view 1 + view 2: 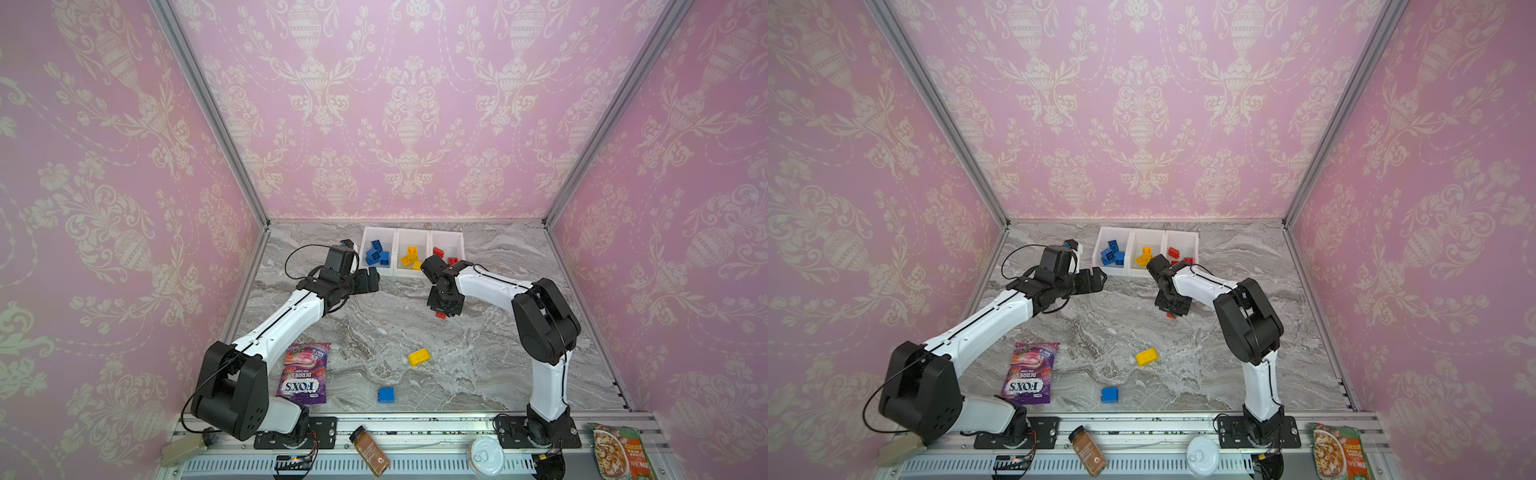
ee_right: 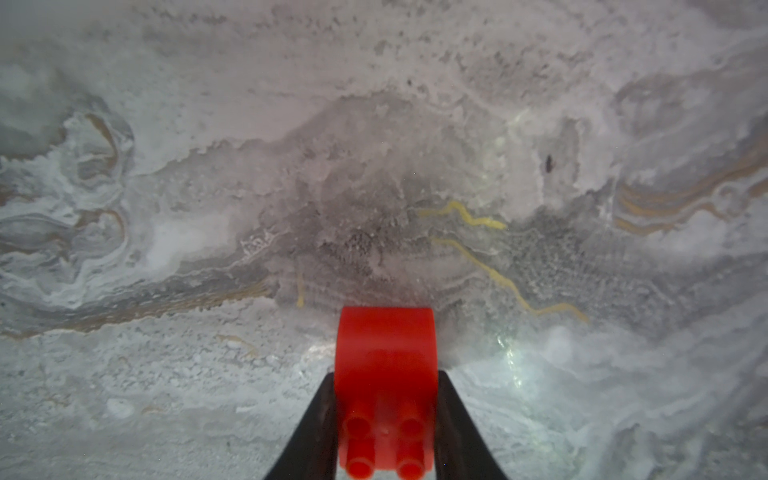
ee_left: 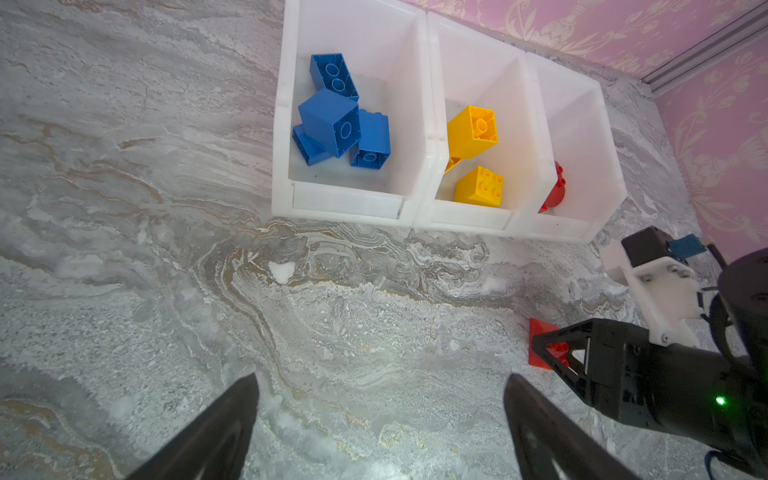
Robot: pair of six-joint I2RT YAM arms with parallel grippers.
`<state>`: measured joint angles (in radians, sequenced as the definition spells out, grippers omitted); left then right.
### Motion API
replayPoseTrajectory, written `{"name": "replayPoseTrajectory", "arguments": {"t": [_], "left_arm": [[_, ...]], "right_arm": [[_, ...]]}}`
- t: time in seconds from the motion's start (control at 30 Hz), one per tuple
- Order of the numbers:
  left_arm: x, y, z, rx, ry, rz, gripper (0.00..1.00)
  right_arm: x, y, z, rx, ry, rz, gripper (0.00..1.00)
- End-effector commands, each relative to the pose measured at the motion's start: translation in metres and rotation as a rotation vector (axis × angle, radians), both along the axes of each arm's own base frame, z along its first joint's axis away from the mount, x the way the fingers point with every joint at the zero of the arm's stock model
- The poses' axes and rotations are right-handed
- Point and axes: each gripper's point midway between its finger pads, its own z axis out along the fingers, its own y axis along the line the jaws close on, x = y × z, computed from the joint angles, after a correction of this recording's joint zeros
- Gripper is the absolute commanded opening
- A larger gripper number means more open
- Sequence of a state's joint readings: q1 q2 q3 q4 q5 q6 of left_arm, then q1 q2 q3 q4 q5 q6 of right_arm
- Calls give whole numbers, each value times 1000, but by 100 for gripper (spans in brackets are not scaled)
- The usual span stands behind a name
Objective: Sort the legos into containers by color
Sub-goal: 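Lift the red brick with the right gripper over the farthest compartment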
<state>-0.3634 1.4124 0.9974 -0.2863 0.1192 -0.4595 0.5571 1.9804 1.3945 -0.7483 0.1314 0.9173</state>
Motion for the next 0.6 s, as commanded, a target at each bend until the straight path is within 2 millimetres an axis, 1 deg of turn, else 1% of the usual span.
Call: {"name": "replayPoseTrajectory", "arguments": {"t": [0.0, 0.13, 0.23, 0.33, 0.43, 0.57], "left_arm": [[-9, 1, -4, -36, 17, 6, 95], [-18, 4, -21, -29, 54, 8, 95], [-25, 5, -31, -27, 76, 8, 96], [-29, 5, -37, -30, 90, 10, 96], [-30, 6, -39, -33, 94, 13, 96], [-34, 8, -41, -27, 103, 14, 97]], "right_arm": [[-5, -10, 14, -48, -18, 25, 19], [5, -13, 43, -72, -79, 74, 20], [19, -16, 69, -102, -135, 102, 20], [37, -17, 88, -96, -181, 115, 21], [60, -21, 99, -100, -210, 127, 21], [95, -27, 107, -105, -247, 139, 21]]}}
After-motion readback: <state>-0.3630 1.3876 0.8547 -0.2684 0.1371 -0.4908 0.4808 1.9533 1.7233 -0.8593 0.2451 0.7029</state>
